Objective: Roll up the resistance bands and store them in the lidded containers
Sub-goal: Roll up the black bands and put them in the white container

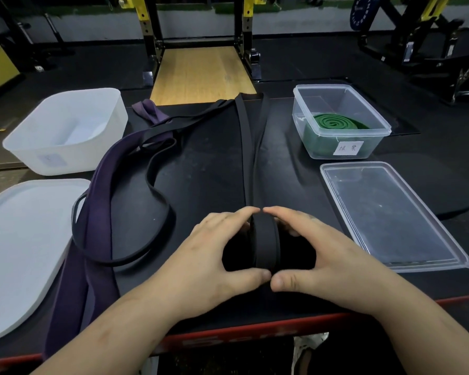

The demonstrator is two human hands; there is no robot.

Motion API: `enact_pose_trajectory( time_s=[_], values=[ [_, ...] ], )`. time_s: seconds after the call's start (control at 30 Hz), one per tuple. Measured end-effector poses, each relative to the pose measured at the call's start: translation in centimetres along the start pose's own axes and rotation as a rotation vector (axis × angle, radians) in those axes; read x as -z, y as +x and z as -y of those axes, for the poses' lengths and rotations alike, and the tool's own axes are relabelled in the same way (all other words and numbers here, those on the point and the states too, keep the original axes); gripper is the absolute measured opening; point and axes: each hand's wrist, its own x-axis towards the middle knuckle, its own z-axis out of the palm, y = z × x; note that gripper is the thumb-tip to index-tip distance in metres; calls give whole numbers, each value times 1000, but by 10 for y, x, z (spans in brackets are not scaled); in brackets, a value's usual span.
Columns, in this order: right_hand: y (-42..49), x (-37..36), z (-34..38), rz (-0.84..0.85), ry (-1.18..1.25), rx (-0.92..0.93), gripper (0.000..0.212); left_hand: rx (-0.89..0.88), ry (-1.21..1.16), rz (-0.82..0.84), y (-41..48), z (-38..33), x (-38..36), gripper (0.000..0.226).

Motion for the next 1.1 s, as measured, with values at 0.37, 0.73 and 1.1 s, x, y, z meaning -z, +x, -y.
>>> enact_pose_trajectory(
  time_s=[0.37,0.73,1.1],
  values=[
    [7,-5,-1,-70,35,33,82,20,-46,-30,-2,-5,4,79],
    [1,-6,-1,0,161,104,65,-5,-10,-36,-15,-5,-1,79],
    [4,-5,0,7,57,59,71,-12,-41,-49,-13,-4,1,73]
  ],
)
